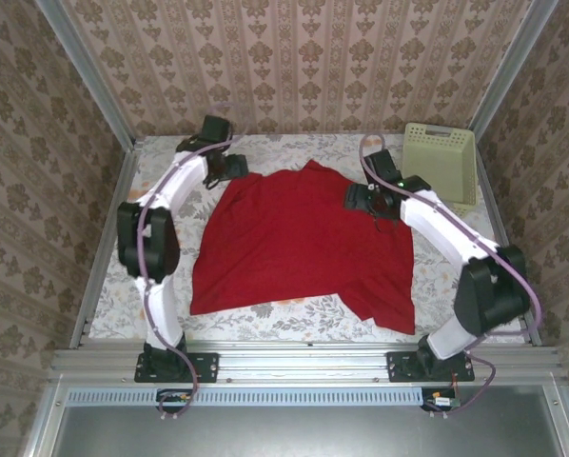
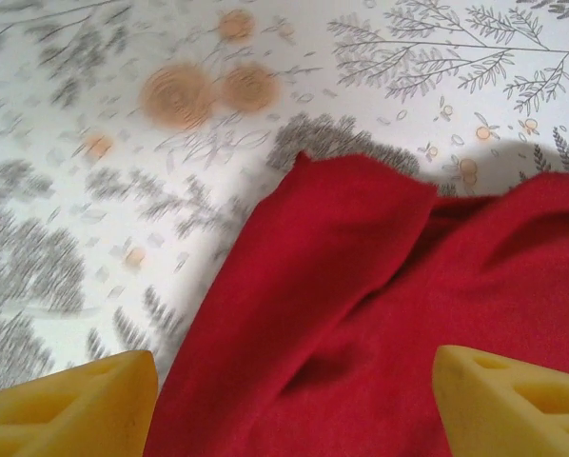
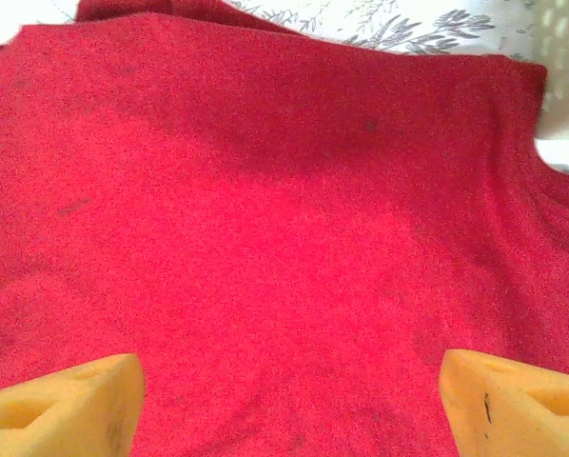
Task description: Fold the inside-out t-shirt
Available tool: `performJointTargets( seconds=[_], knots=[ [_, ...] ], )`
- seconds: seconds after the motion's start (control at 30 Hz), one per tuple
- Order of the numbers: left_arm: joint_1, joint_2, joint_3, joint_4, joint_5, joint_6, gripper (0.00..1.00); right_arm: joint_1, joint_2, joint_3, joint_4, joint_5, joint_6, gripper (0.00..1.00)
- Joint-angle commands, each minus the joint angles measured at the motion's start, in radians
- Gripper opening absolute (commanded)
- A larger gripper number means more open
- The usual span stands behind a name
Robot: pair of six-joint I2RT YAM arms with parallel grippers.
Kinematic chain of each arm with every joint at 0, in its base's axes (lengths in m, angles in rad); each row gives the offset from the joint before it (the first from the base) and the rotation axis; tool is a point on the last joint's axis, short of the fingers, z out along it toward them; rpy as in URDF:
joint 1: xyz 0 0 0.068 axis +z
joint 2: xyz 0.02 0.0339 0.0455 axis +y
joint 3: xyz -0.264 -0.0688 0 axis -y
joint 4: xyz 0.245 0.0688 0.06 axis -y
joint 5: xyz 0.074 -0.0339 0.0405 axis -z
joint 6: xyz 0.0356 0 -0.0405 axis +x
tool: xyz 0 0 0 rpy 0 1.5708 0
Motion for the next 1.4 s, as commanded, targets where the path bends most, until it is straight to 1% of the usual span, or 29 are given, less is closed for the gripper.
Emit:
performJointTargets(
  seconds=[0.0, 0.13, 0.3, 0.33, 0.43, 0.53, 0.63, 0.77, 0.87, 1.0, 1.1, 1.27, 1.37],
  knots=[
    [-0.033, 0.118, 0.161, -0.101, -0.022, 0.133, 0.77, 0.002, 0.099, 0.073, 0.034, -0.014, -0.062, 0.82],
    [-0.055, 0.278, 0.343, -0.152, -0.020, 0.163, 0.77, 0.000, 0.220, 0.137, 0.034, -0.004, -0.077, 0.82],
    [-0.073, 0.434, 0.506, -0.217, -0.028, 0.180, 0.72, -0.013, 0.314, 0.172, 0.029, -0.005, -0.076, 0.82],
    [-0.074, 0.460, 0.528, -0.231, -0.034, 0.177, 0.70, -0.016, 0.327, 0.174, 0.026, -0.005, -0.072, 0.81],
    [-0.063, 0.503, 0.570, -0.265, -0.078, 0.141, 0.57, -0.028, 0.357, 0.167, 0.009, 0.004, -0.045, 0.81],
    [-0.035, 0.487, 0.524, -0.238, -0.079, 0.107, 0.44, -0.045, 0.363, 0.134, -0.006, 0.015, -0.006, 0.80],
    [-0.004, 0.438, 0.452, -0.197, -0.061, 0.086, 0.32, -0.062, 0.340, 0.064, -0.014, 0.033, 0.040, 0.79],
    [0.047, 0.328, 0.304, -0.094, 0.017, 0.055, 0.21, -0.077, 0.290, -0.053, 0.005, 0.033, 0.096, 0.77],
    [0.086, 0.260, 0.215, -0.027, 0.088, 0.031, 0.17, -0.076, 0.247, -0.131, 0.018, 0.024, 0.129, 0.75],
    [0.120, 0.216, 0.159, 0.006, 0.136, 0.026, 0.16, -0.078, 0.190, -0.213, 0.027, 0.021, 0.172, 0.69],
    [0.133, 0.199, 0.128, 0.018, 0.150, 0.030, 0.15, -0.078, 0.130, -0.275, 0.035, 0.025, 0.201, 0.67],
    [0.152, 0.178, 0.075, 0.037, 0.144, 0.033, 0.16, -0.077, 0.029, -0.386, 0.037, 0.023, 0.239, 0.64],
    [0.168, 0.176, 0.062, 0.034, 0.132, 0.027, 0.12, -0.073, -0.037, -0.453, 0.032, 0.032, 0.262, 0.64]
  ],
)
